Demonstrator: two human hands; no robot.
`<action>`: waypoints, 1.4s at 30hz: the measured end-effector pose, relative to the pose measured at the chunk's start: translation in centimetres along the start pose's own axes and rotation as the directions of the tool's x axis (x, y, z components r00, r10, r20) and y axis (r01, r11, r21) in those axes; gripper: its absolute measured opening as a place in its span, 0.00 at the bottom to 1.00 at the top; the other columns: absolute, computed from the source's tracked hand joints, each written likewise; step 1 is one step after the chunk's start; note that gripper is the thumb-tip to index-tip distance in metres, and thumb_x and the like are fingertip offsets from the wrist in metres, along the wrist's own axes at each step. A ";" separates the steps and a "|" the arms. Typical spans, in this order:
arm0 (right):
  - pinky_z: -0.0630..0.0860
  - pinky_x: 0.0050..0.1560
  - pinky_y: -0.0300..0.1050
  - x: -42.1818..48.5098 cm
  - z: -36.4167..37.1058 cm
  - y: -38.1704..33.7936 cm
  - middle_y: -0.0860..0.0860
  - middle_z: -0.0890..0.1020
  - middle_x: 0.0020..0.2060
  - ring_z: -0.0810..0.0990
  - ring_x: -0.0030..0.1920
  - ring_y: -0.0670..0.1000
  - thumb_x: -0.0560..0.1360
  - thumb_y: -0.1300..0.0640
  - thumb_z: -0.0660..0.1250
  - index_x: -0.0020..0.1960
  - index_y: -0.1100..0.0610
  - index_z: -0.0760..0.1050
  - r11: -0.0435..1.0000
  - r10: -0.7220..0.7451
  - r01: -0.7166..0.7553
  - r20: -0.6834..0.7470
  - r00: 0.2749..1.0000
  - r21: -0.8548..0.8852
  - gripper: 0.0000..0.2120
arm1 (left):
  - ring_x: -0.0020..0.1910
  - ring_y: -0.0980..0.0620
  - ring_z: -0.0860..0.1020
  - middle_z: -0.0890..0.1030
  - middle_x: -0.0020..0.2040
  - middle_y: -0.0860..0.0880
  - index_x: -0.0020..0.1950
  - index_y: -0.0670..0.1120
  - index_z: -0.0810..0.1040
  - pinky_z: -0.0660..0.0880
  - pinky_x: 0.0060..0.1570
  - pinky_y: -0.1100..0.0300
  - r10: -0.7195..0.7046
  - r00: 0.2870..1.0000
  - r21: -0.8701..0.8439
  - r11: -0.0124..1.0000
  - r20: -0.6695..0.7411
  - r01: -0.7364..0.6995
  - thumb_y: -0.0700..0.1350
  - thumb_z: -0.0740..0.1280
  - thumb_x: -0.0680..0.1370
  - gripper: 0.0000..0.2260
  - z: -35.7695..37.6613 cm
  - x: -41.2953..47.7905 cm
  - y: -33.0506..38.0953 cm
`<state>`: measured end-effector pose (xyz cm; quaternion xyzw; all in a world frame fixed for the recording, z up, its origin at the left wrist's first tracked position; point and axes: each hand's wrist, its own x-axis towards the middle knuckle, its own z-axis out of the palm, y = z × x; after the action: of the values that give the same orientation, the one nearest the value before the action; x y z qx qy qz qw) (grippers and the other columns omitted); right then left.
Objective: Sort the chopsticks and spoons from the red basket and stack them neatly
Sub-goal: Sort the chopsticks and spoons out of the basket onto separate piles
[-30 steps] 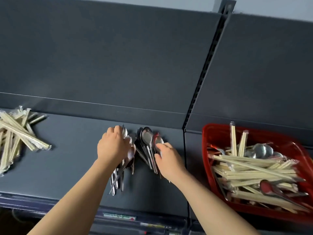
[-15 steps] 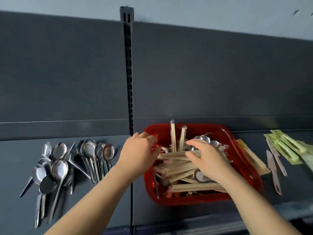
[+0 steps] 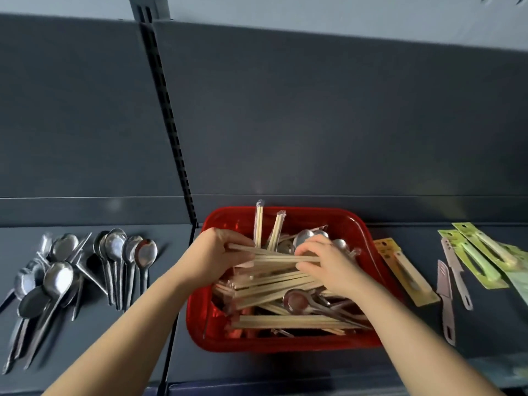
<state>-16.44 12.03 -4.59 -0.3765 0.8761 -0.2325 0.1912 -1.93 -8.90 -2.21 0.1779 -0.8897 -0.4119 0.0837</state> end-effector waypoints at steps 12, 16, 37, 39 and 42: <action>0.79 0.46 0.53 1.7 -4.1 -1.8 0.43 0.78 0.45 0.79 0.44 0.50 0.78 0.53 0.64 0.58 0.45 0.79 0.990 -0.134 0.129 -0.108 0.985 -0.049 0.11 | 0.40 0.60 0.80 0.82 0.43 0.55 0.56 0.50 0.77 0.73 0.38 0.69 -0.086 0.920 -0.071 0.995 -0.382 0.064 0.52 0.79 0.66 0.22 -1.0 0.3 1.4; 0.77 0.35 0.52 1.6 -5.7 -0.9 0.48 0.81 0.35 0.81 0.37 0.54 0.77 0.55 0.64 0.49 0.44 0.80 0.999 -0.047 0.044 -0.089 0.995 -0.030 0.08 | 0.41 0.60 0.77 0.79 0.43 0.57 0.51 0.50 0.76 0.73 0.37 0.67 -0.153 0.967 0.133 0.974 -0.202 0.182 0.57 0.78 0.63 0.23 0.0 -0.1 1.3; 0.73 0.29 0.39 -2.2 -1.6 1.7 0.49 0.82 0.36 0.78 0.32 0.46 0.68 0.56 0.75 0.44 0.50 0.81 0.980 0.167 -0.168 0.017 0.986 0.107 0.06 | 0.25 0.57 0.68 0.74 0.28 0.53 0.35 0.48 0.79 0.68 0.27 0.61 -0.130 0.958 0.253 0.965 0.257 0.064 0.49 0.71 0.74 0.10 2.5 -0.8 1.0; 0.75 0.31 0.43 -2.1 -1.6 1.5 0.50 0.83 0.37 0.79 0.33 0.49 0.68 0.56 0.75 0.43 0.51 0.81 0.981 0.171 -0.171 0.013 0.985 0.086 0.04 | 0.24 0.57 0.69 0.75 0.29 0.53 0.39 0.48 0.81 0.69 0.25 0.63 -0.142 0.943 0.282 0.958 0.300 0.055 0.52 0.71 0.74 0.09 2.6 -1.1 1.6; 0.69 0.26 0.38 -1.9 -1.9 1.3 0.49 0.81 0.35 0.74 0.28 0.46 0.69 0.55 0.75 0.41 0.51 0.79 0.981 0.175 -0.177 0.030 0.984 0.079 0.05 | 0.28 0.57 0.75 0.79 0.34 0.55 0.44 0.53 0.84 0.74 0.28 0.62 -0.159 0.948 0.302 0.951 0.275 0.072 0.56 0.76 0.68 0.09 2.9 -1.2 2.3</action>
<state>-16.91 14.78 -3.48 -0.2919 0.8936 -0.2459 0.2361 -2.25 -4.99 -2.32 0.1769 -0.9305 -0.3042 -0.1015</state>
